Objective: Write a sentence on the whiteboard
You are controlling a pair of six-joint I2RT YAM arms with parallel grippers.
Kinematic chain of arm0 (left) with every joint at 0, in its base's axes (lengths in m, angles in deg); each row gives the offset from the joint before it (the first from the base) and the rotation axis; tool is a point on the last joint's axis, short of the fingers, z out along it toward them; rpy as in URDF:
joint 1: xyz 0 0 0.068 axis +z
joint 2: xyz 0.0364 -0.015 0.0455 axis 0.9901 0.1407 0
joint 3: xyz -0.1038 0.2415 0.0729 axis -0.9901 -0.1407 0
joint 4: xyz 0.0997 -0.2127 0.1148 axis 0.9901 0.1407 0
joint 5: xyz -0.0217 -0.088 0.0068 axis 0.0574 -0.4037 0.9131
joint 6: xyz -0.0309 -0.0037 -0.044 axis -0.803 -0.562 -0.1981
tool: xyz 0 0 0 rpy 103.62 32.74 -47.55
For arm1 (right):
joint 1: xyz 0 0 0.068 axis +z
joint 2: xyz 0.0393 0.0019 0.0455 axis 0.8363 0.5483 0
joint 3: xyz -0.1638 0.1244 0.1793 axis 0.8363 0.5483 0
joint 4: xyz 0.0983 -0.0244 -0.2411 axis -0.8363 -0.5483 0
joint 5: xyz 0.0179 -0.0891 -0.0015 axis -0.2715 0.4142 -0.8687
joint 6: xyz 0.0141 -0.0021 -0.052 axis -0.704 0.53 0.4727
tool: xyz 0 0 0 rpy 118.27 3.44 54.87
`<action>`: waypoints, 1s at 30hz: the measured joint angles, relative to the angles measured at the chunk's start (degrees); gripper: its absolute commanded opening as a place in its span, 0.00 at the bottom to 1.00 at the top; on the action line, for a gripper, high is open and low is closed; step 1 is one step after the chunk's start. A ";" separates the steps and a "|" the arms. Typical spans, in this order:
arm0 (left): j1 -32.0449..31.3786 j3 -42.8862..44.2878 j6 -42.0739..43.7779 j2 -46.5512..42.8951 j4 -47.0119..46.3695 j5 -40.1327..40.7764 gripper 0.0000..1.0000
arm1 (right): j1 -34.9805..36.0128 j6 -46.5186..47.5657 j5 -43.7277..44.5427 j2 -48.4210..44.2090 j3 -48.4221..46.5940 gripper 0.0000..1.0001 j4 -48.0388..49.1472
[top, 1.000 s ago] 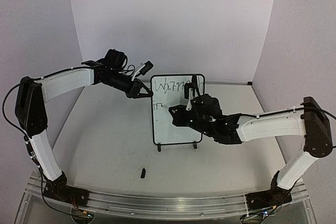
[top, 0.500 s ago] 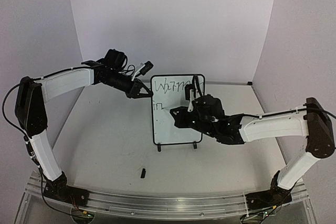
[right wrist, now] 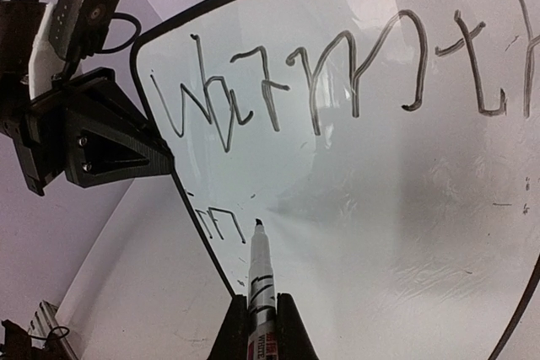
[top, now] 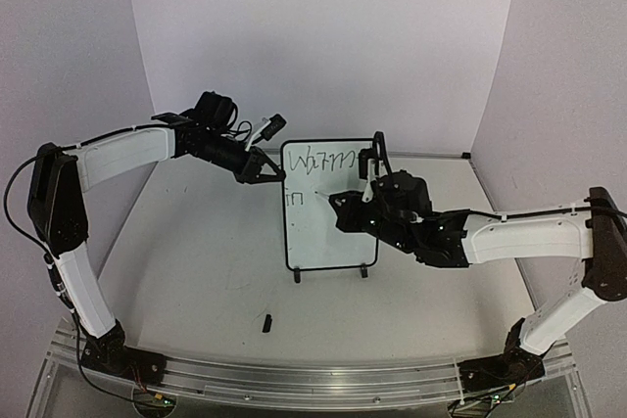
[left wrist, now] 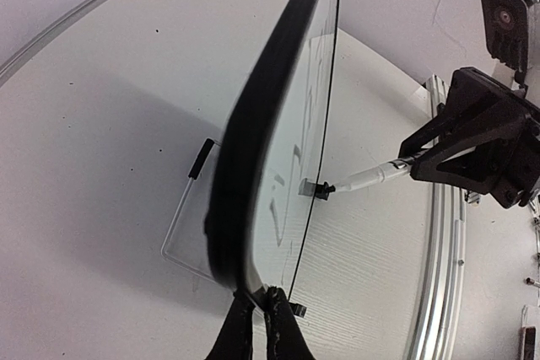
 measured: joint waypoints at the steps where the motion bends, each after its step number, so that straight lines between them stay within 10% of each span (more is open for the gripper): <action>1: 0.00 0.00 0.00 0.00 0.00 0.00 0.00 | 0.00 0.00 0.15 0.16 0.00 0.00 -0.14; 30: 0.00 0.00 -0.02 0.00 0.02 0.11 0.00 | 0.11 0.35 4.66 1.02 -0.22 0.00 -2.46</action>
